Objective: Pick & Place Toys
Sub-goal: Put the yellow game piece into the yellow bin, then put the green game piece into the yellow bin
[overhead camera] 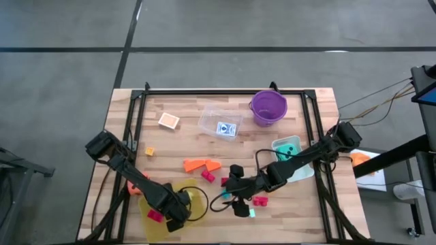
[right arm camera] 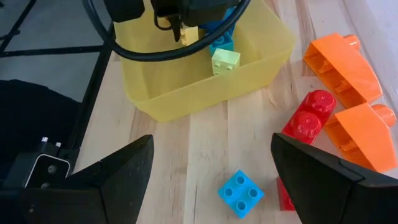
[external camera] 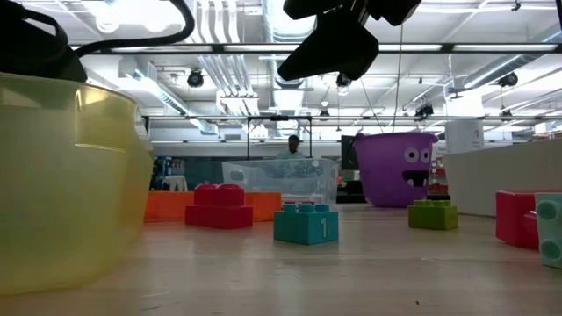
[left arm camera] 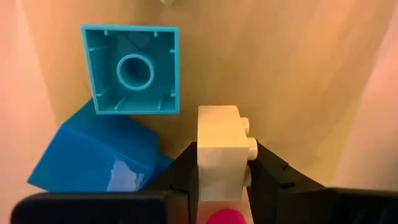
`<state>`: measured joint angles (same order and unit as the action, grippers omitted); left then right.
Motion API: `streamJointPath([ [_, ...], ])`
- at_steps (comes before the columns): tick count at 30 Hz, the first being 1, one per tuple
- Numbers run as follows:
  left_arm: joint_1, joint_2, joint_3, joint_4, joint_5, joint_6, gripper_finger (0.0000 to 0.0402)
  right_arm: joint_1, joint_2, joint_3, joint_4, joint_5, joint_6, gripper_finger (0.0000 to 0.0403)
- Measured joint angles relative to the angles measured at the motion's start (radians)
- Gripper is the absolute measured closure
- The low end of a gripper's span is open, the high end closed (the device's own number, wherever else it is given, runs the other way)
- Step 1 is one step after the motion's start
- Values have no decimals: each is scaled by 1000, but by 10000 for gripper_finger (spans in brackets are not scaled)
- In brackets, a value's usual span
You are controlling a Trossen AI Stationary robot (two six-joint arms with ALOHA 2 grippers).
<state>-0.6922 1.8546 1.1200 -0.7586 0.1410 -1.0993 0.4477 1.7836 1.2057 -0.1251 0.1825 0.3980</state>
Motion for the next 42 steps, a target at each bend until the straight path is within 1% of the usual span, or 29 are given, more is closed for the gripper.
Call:
streamJointPath([
  [9, 0, -3, -10, 3, 4, -3, 315, 0, 0, 0, 0, 0, 3, 83],
  [11, 0, -3, -12, 3, 1, -3, 289, 0, 0, 0, 0, 0, 3, 83],
  [16, 0, -1, -13, -1, -7, -2, 204, 0, 0, 0, 0, 0, 3, 83],
  [19, 2, -2, -14, -1, -6, -2, 172, 0, 0, 0, 0, 0, 3, 83],
  [22, 2, -2, -13, -1, -5, -2, 154, 0, 0, 0, 1, 0, 3, 83],
  [29, 6, -3, -4, -12, -1, -2, 146, 0, 0, 0, 1, 0, 3, 83],
  [36, 8, -4, 32, -102, -3, -2, 146, 0, 0, 0, 1, 0, 3, 83],
  [42, 7, -10, 33, -105, -9, 1, 146, 0, 0, 0, 1, 1, 3, 83],
])
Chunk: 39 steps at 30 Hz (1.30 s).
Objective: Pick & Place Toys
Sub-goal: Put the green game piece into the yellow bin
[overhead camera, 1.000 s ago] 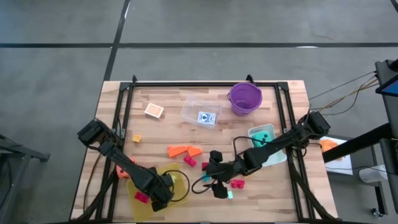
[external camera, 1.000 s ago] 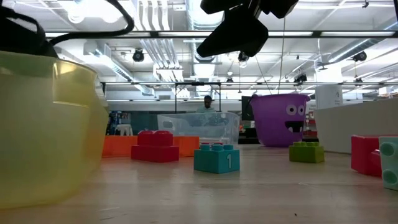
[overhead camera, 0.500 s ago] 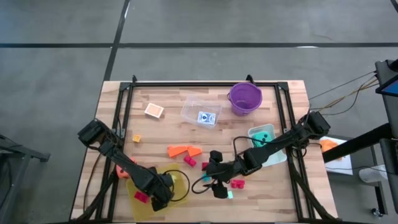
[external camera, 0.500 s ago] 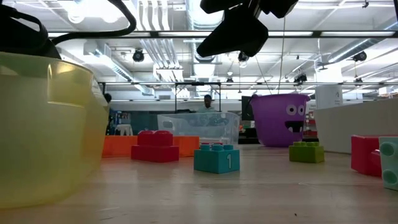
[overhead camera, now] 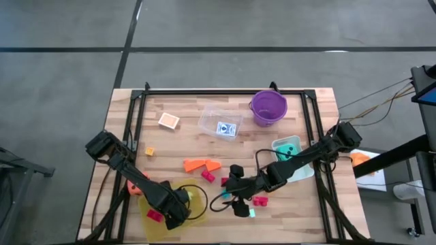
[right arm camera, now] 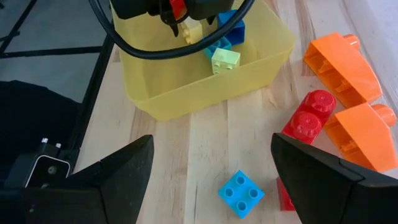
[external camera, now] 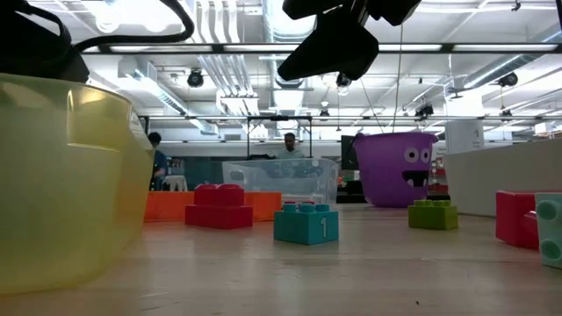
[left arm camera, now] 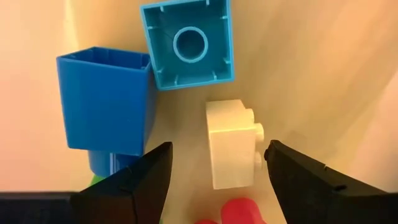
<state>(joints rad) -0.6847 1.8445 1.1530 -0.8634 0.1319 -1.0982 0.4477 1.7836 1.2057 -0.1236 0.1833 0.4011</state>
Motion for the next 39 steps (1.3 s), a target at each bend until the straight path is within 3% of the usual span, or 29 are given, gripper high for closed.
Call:
streamJointPath([
  [9, 0, -99, 0, -6, -55, -11, 145, 0, 0, 0, 1, 4, 12, 83],
  [13, -1, -164, 0, -36, -101, -23, 145, 0, 0, 0, 0, 74, 33, 83],
  [22, -12, -291, 0, -51, -491, 73, 145, 18, 3, 0, -120, 164, 240, 83],
  [27, 39, -339, -1, -39, -647, 105, 146, 13, 3, 0, -260, 233, 495, 83],
  [33, 81, -342, -7, -32, -686, 229, 147, -13, 3, 0, -544, 150, 735, 83],
  [39, 109, -344, -45, -7, -687, 280, 147, -19, 3, 0, -644, 67, 785, 83],
])
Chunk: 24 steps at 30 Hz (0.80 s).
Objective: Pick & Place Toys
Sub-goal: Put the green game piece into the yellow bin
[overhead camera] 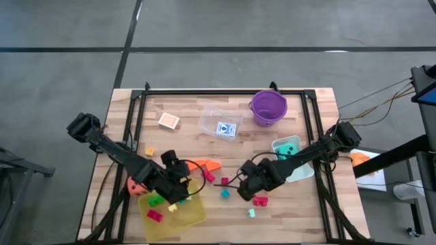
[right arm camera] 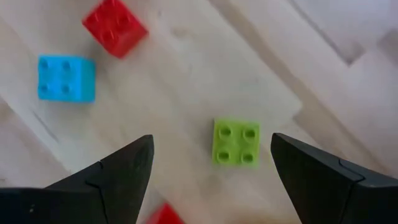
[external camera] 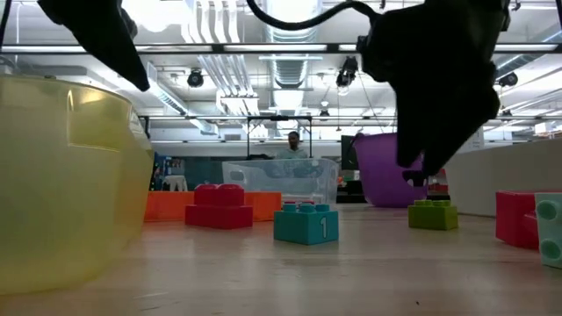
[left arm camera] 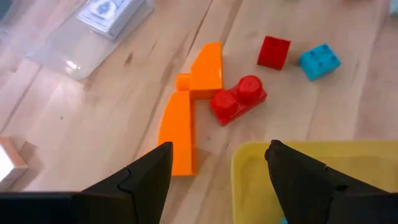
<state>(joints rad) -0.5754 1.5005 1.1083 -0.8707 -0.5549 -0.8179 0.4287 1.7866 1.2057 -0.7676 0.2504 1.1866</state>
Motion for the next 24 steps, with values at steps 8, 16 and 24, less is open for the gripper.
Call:
streamJointPath([
  [8, 46, 0, -15, 59, 1, 13, 147, -25, 4, 0, -46, -58, -18, 83],
  [16, 80, -7, -15, 69, 19, 59, 147, -29, 4, -63, -21, -59, -12, 83],
  [24, 91, -38, -15, 69, 24, 74, 147, -26, 4, -136, 124, -47, -11, 83],
])
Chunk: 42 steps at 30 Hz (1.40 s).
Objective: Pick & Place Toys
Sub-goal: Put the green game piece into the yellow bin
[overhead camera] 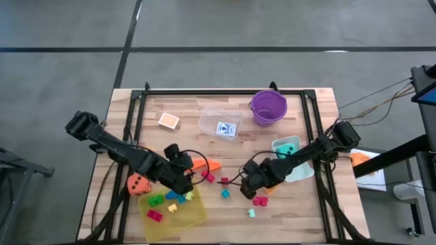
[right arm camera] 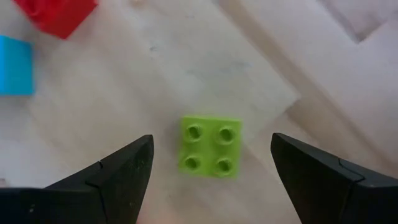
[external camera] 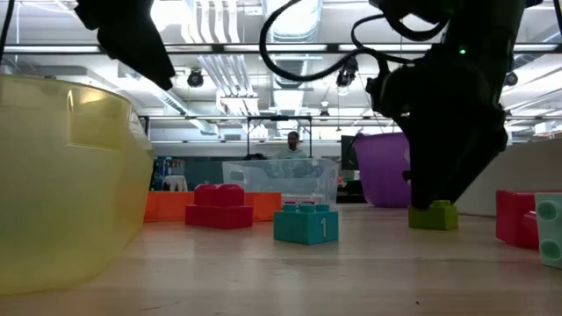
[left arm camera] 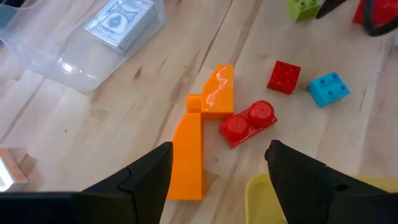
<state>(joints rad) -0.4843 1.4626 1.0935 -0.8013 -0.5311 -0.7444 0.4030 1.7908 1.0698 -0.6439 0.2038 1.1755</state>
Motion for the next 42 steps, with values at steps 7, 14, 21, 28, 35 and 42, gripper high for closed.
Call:
streamJointPath([
  [7, 0, -24, -1, 11, 0, 13, 147, 0, 10, 1, -4, 32, -6, 83],
  [14, 3, -28, -1, 13, 0, 30, 147, 11, 108, 78, -28, 31, -71, 83],
  [21, 3, -30, -1, 16, 7, 32, 147, 33, 171, 187, -164, 35, -85, 137],
  [28, 3, -30, -2, 15, 7, 34, 147, 36, 164, 173, -163, 11, -76, 248],
  [35, 3, -30, -2, 15, 10, 34, 147, 39, 163, 175, -163, 8, -81, 271],
  [42, 3, -30, -2, 16, 10, 34, 147, 52, 161, 213, -164, 43, -122, 271],
])
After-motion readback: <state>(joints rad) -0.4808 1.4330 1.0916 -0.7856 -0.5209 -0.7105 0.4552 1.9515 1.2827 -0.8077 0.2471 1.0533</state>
